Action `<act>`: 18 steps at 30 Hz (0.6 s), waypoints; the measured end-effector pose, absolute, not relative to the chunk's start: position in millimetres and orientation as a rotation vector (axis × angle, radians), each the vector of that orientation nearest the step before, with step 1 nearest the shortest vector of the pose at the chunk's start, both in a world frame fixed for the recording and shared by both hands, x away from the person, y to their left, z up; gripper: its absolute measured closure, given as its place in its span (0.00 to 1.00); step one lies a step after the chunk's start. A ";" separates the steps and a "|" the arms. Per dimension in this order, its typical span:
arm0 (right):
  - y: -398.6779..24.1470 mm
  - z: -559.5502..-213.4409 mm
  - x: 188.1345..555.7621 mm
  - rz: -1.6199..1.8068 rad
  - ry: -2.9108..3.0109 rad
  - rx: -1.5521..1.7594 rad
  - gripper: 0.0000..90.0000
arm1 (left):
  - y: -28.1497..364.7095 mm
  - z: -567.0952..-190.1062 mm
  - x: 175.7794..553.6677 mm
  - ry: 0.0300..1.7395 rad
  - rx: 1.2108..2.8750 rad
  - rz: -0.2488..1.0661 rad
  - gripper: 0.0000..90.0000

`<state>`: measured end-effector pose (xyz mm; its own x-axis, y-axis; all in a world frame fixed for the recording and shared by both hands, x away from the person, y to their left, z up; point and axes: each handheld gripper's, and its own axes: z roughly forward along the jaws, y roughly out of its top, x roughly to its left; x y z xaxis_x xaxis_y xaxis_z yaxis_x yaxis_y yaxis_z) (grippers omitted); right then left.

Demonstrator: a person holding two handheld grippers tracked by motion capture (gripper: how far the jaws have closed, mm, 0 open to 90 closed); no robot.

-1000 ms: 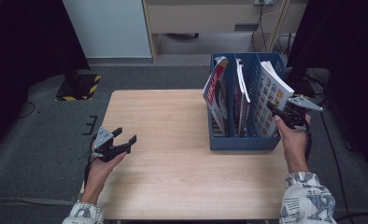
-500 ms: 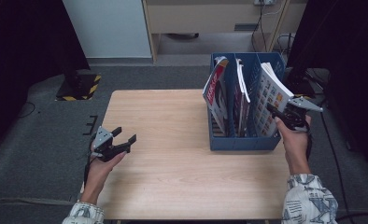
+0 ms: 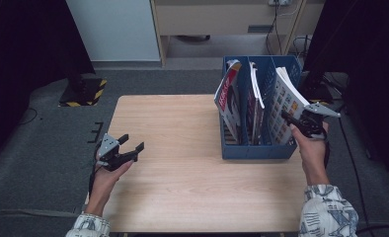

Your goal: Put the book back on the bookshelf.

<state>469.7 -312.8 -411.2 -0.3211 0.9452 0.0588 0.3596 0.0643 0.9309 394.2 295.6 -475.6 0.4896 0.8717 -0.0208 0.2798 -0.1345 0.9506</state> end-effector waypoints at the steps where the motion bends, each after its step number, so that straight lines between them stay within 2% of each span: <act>1: -313.0 -411.0 469.7 1.251 1.747 1.302 0.80 | 295.5 -475.6 394.2 0.996 1.674 0.697 0.28; 18: -310.6 -403.5 471.1 1.270 1.723 1.298 0.79 | 295.5 -474.7 393.9 0.994 1.670 0.699 0.28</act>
<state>471.1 -310.6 -403.5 -0.3187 0.9457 0.0642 0.3411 0.0512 0.9386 393.9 295.5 -474.7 0.4897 0.8717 -0.0199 0.2755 -0.1330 0.9521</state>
